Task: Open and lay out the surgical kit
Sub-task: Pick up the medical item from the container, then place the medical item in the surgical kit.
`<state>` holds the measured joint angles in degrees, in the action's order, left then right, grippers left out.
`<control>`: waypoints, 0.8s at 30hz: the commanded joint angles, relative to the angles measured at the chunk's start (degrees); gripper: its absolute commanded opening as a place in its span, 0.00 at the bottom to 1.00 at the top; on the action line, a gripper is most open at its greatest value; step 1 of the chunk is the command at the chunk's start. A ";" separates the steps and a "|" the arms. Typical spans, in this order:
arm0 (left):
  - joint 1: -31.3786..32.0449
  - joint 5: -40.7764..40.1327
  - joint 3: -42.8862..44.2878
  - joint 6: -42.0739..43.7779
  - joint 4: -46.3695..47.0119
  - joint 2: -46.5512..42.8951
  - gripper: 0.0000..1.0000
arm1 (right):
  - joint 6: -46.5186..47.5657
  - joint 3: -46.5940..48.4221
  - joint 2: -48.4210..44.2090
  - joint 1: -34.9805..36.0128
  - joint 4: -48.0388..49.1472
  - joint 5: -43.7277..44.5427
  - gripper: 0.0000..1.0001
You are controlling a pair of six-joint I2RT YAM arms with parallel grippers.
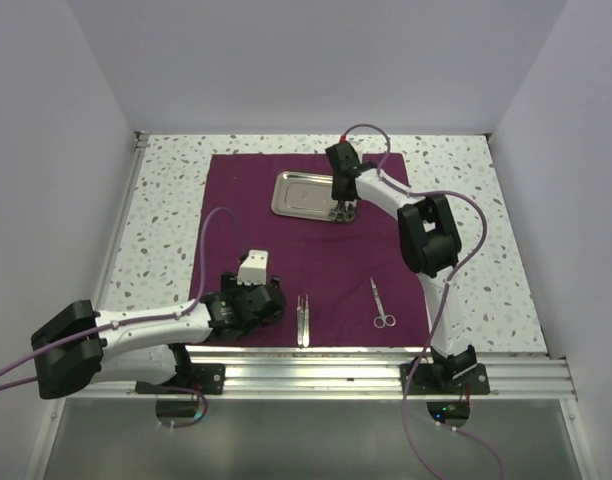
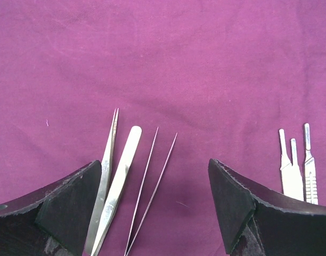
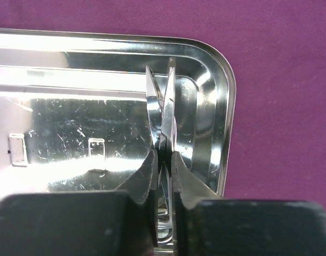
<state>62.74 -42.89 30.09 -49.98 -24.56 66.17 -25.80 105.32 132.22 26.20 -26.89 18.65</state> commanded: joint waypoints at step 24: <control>-0.16 -3.07 1.82 -1.79 -0.32 1.77 0.85 | 0.23 -0.01 -13.64 -0.71 -7.38 -1.34 0.00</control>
<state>62.74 -43.68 30.11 -50.39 -24.97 67.66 -25.91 105.01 124.95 25.74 -33.34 18.31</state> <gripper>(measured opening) 0.850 0.059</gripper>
